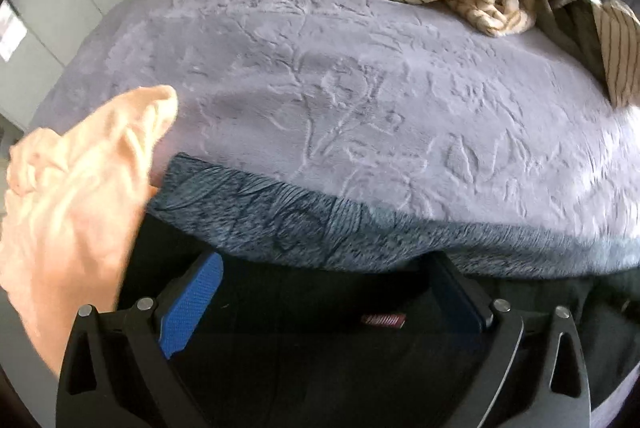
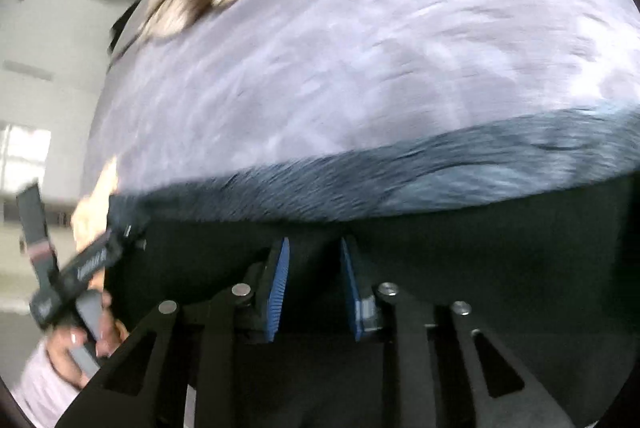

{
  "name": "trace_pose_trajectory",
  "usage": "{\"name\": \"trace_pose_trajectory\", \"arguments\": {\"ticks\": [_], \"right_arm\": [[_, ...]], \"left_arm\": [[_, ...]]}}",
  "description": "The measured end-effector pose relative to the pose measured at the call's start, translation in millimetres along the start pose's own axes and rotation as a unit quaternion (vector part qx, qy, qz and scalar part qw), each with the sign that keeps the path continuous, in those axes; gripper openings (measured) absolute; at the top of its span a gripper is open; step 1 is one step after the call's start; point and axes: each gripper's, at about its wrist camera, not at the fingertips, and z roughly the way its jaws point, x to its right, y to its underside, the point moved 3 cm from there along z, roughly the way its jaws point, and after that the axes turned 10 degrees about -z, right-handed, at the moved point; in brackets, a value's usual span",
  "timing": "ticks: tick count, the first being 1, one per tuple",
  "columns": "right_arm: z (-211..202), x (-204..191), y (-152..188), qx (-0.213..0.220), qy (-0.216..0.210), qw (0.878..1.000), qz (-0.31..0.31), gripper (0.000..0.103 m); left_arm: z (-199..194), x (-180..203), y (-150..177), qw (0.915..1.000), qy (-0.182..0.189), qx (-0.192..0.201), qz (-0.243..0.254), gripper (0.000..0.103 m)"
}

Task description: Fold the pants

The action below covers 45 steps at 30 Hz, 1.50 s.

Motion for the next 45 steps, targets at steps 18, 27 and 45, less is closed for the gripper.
{"name": "trace_pose_trajectory", "arguments": {"ticks": [18, 27, 45], "right_arm": [[-113.5, 88.5, 118.4, 0.02, -0.025, 0.993, 0.113, 0.047], [-196.6, 229.9, 144.5, 0.113, 0.005, 0.964, 0.242, 0.047], [-224.7, 381.2, 135.0, 0.172, -0.007, 0.924, 0.342, 0.012]], "left_arm": [[-91.6, 130.9, 116.1, 0.9844, 0.086, -0.062, 0.141, 0.102], [-114.4, 264.8, 147.4, 0.9677, 0.127, -0.066, 0.207, 0.102], [-88.7, 410.4, 205.0, 0.9613, 0.105, -0.079, 0.243, 0.102]]}}
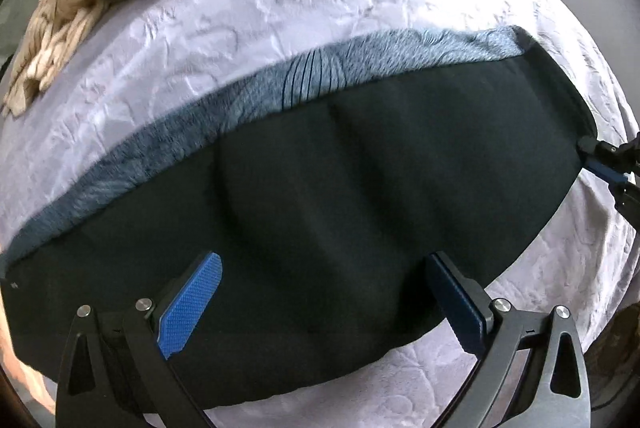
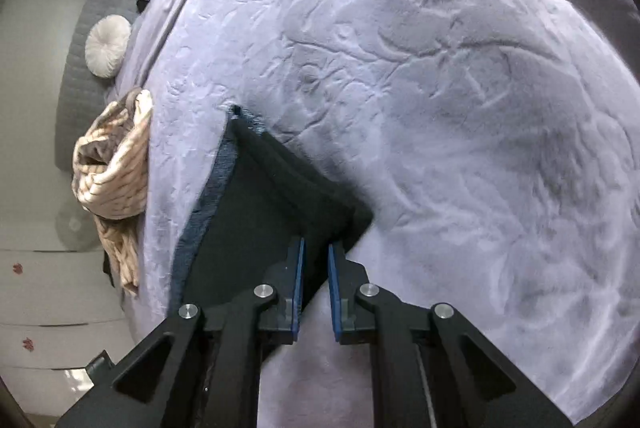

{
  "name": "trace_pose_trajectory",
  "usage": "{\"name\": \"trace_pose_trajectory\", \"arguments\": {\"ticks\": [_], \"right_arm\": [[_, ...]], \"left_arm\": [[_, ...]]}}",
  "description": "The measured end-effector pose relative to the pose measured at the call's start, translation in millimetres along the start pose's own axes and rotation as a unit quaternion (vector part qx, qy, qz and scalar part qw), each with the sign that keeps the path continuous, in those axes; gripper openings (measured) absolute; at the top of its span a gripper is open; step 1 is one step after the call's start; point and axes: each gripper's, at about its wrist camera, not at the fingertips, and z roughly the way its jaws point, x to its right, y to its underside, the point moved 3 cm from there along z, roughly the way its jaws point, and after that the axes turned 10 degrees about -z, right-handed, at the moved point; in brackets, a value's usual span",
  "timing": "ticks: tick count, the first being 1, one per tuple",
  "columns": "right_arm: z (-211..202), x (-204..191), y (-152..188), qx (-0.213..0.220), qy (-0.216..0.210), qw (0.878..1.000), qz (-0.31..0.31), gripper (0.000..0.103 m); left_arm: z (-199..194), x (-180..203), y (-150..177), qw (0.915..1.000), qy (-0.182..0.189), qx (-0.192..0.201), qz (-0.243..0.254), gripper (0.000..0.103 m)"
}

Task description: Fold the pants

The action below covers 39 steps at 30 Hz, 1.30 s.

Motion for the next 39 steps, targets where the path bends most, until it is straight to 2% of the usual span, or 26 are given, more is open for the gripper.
{"name": "trace_pose_trajectory", "arguments": {"ticks": [4, 6, 8, 15, 31, 39], "right_arm": [[0.6, 13.7, 4.0, -0.002, -0.03, 0.999, 0.03, 0.017], [0.5, 21.7, 8.2, -0.009, -0.042, 0.998, 0.048, 0.038], [0.3, 23.4, 11.7, -0.013, -0.062, 0.997, 0.054, 0.04], [-1.0, 12.7, 15.0, -0.022, -0.081, 0.996, 0.032, 0.05], [21.1, 3.2, 10.1, -0.031, -0.077, 0.996, 0.009, 0.052], [36.6, -7.6, 0.5, -0.033, -0.103, 0.994, 0.003, 0.058]], "left_arm": [[5.2, -1.4, 0.6, 0.9999, 0.001, -0.009, -0.014, 0.102], [4.8, -0.5, 1.4, 0.9999, -0.004, -0.007, -0.008, 0.102], [7.1, 3.2, 1.1, 0.9999, -0.007, -0.006, -0.008, 0.103], [10.3, 1.3, 6.3, 0.9998, -0.011, -0.008, -0.013, 0.103], [11.8, -4.4, 10.6, 0.9999, -0.006, -0.005, -0.013, 0.103], [13.5, -4.1, 10.9, 0.9999, -0.006, -0.005, -0.012, 0.103]]}}
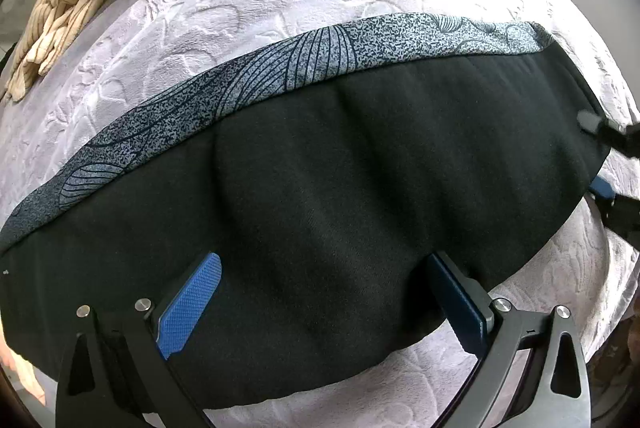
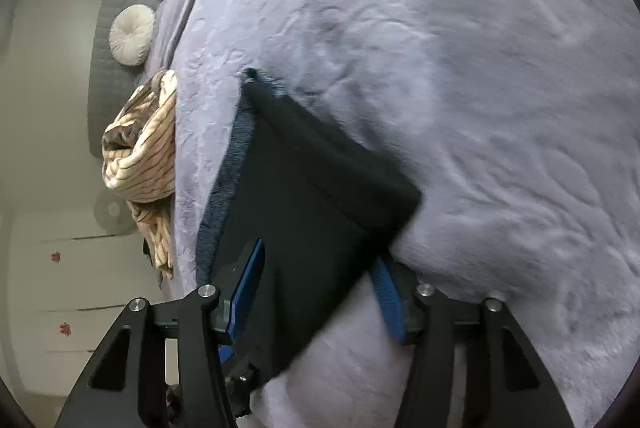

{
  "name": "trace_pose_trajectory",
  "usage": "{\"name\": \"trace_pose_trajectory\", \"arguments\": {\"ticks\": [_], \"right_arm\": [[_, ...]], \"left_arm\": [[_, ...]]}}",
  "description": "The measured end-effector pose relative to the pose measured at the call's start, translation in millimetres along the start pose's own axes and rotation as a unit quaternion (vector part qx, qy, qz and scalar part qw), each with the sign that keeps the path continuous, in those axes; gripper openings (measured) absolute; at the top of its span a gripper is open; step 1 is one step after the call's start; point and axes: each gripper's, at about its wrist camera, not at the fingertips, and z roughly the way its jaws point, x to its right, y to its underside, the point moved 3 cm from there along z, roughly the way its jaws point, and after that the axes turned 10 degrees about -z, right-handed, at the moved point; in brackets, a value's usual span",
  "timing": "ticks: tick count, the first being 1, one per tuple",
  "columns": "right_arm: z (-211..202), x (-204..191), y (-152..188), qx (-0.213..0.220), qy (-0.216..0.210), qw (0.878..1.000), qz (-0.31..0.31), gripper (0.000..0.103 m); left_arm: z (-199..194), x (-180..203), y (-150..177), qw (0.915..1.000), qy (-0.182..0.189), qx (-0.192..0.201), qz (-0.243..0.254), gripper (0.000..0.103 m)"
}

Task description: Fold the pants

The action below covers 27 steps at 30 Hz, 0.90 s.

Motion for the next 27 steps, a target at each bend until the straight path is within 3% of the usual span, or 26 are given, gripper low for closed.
{"name": "trace_pose_trajectory", "arguments": {"ticks": [5, 7, 10, 14, 15, 16, 17, 18, 23, 27], "right_arm": [[-14.0, -30.7, -6.2, 0.027, -0.09, 0.995, -0.042, 0.058], [-13.1, -32.0, -4.0, 0.023, -0.078, 0.995, -0.055, 0.058], [2.2, -8.5, 6.4, -0.003, -0.019, 0.999, -0.039, 0.058], [7.6, -0.5, 10.1, 0.02, -0.02, 0.999, -0.025, 0.054], [10.4, -4.8, 7.1, 0.022, -0.034, 0.999, -0.021, 0.046], [12.9, -9.3, 4.2, 0.021, -0.046, 0.998, -0.02, 0.036], [15.8, -15.1, 2.5, 0.018, -0.051, 0.998, -0.024, 0.013], [15.7, -22.3, 0.1, 0.019, -0.054, 0.998, -0.034, 0.013], [0.9, -39.9, 3.9, 0.027, -0.08, 0.995, -0.057, 0.013], [-5.3, -50.9, 7.0, 0.031, -0.092, 0.993, -0.07, 0.013]], "left_arm": [[1.4, -0.5, 1.0, 1.0, -0.001, 0.0, -0.001, 0.103], [2.9, -0.1, 1.9, 1.0, -0.002, 0.0, 0.0, 0.103], [3.2, -1.4, 3.1, 1.0, 0.002, -0.002, 0.0, 0.103], [2.3, -4.5, 2.4, 0.9999, 0.009, -0.006, -0.003, 0.102], [0.3, -6.7, 1.0, 0.9999, 0.008, -0.006, -0.006, 0.099], [-6.4, -9.0, -1.7, 0.9999, 0.007, 0.002, -0.011, 0.081], [-17.3, -11.0, -6.0, 0.9997, 0.001, 0.017, -0.017, 0.061], [-24.8, -12.1, -10.4, 0.9994, -0.007, 0.028, -0.018, 0.058], [-49.1, -26.4, -44.8, 0.9928, -0.022, 0.104, -0.055, 0.058], [-7.3, -27.8, -64.3, 0.9942, -0.013, 0.067, -0.083, 0.058]]}}
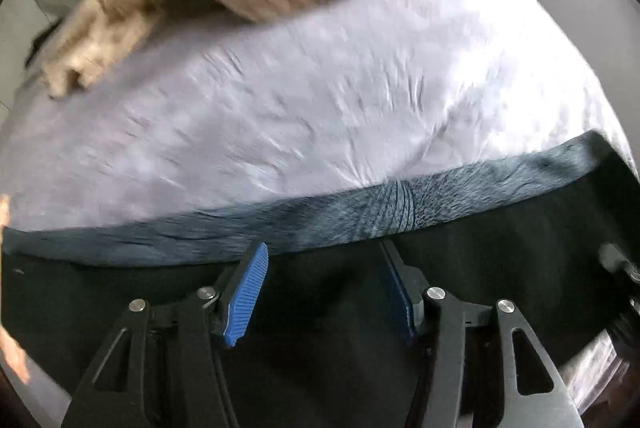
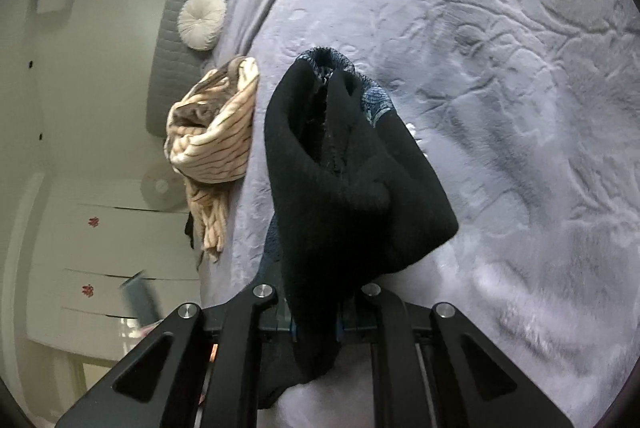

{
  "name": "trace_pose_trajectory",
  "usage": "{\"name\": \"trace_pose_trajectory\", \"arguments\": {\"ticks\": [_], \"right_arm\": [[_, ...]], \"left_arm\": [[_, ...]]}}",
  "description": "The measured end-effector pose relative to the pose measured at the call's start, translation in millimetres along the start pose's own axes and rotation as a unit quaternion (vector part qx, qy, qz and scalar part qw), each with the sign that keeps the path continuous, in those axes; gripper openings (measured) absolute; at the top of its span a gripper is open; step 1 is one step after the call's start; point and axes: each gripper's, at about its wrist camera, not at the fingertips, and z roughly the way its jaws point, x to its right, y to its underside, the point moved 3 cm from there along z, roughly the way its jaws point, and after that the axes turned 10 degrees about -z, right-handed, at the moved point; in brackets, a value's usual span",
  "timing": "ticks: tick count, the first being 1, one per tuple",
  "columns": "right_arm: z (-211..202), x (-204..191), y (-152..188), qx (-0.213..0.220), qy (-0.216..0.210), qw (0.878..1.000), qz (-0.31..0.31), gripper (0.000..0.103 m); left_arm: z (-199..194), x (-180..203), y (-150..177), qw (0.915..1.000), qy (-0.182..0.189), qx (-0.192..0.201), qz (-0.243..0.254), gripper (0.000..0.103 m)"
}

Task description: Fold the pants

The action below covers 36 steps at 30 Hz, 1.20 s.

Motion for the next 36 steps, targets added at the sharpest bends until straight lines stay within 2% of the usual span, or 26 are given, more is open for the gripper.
{"name": "trace_pose_trajectory", "arguments": {"ticks": [1, 4, 9, 13, 17, 22, 25, 26, 28, 30, 32, 34, 36], "right_arm": [[0.5, -2.8, 0.0, 0.001, -0.002, 1.0, -0.002, 0.013], [8.3, -19.2, -1.9, -0.004, 0.003, 1.0, -0.023, 0.013], [2.8, -52.5, -4.7, -0.002, 0.014, 0.998, -0.067, 0.013], [2.6, -90.9, -4.0, -0.007, 0.028, 0.993, -0.117, 0.013], [10.5, -139.6, 9.3, -0.014, 0.055, 0.981, -0.187, 0.013], [34.1, -196.3, 44.0, -0.024, 0.088, 0.96, -0.263, 0.014], [55.9, -218.5, 79.5, -0.044, 0.098, 0.948, -0.3, 0.014], [69.8, -226.8, 91.2, -0.055, 0.1, 0.944, -0.31, 0.015], [109.8, -241.3, 122.2, -0.088, 0.111, 0.931, -0.337, 0.017], [146.9, -246.6, 149.9, -0.122, 0.124, 0.922, -0.346, 0.021], [184.1, -247.0, 180.9, -0.154, 0.148, 0.907, -0.364, 0.028], [224.6, -239.3, 212.1, -0.192, 0.207, 0.873, -0.396, 0.032], [242.1, -240.6, 231.8, -0.198, 0.266, 0.841, -0.427, 0.037]], "left_arm": [[17.6, 4.6, 4.0, 0.9998, -0.012, -0.012, 0.013, 0.06], [26.9, 10.0, 9.8, 0.9988, -0.027, 0.021, 0.036, 0.061], [14.2, -10.4, -1.7, 0.9997, 0.023, -0.005, 0.011, 0.061], [0.0, -38.3, -12.8, 0.9995, 0.029, 0.006, 0.005, 0.061], [-13.0, -69.9, -17.8, 0.9988, 0.046, 0.009, -0.011, 0.061], [-35.5, -116.4, -2.9, 0.9985, 0.047, 0.015, -0.025, 0.061], [-48.2, -165.2, 6.5, 0.9979, 0.039, 0.018, -0.049, 0.078], [-50.5, -177.5, 8.7, 0.9973, 0.039, 0.018, -0.058, 0.078], [-56.4, -213.9, 15.8, 0.9962, 0.035, 0.016, -0.078, 0.078], [-58.6, -250.0, 22.2, 0.9953, 0.014, 0.015, -0.094, 0.078], [-57.5, -280.4, 27.2, 0.9937, -0.001, 0.01, -0.112, 0.078], [-57.6, -314.1, 35.4, 0.9913, -0.013, 0.001, -0.131, 0.078], [-58.5, -331.8, 41.5, 0.9906, -0.018, -0.003, -0.136, 0.078]]}}
